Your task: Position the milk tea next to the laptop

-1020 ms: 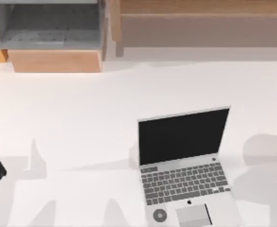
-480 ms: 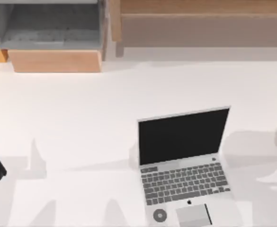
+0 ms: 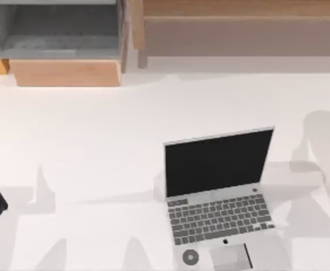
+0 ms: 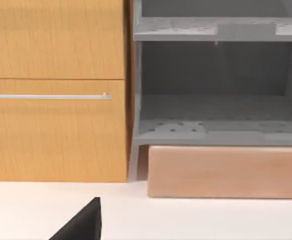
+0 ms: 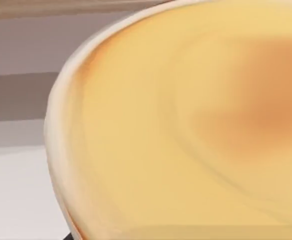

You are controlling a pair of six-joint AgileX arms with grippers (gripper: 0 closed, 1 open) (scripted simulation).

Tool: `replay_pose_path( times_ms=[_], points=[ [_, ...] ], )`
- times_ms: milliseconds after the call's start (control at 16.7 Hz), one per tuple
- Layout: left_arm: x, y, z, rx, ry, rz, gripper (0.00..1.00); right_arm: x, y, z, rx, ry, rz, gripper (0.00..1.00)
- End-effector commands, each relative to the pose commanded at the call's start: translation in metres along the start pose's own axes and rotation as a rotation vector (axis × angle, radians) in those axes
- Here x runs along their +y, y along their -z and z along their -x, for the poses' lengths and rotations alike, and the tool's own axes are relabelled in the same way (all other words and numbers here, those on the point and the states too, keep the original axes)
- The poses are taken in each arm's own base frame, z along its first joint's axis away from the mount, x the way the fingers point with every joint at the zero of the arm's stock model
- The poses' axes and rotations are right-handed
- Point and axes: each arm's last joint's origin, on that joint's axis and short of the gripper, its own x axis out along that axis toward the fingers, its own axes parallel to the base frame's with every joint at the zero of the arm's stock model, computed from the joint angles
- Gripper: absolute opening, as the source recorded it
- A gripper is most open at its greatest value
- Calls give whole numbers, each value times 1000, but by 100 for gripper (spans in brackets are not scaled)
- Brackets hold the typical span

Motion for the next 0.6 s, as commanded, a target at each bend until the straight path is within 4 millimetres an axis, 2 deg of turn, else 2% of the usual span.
replay_pose_path(
  times_ms=[300,600],
  points=[
    [0,0,0,0,0,0,100,42,5,32,61,1,-32,0],
    [0,0,0,0,0,0,100,64,18,70,99,8,-7,0]
  ],
)
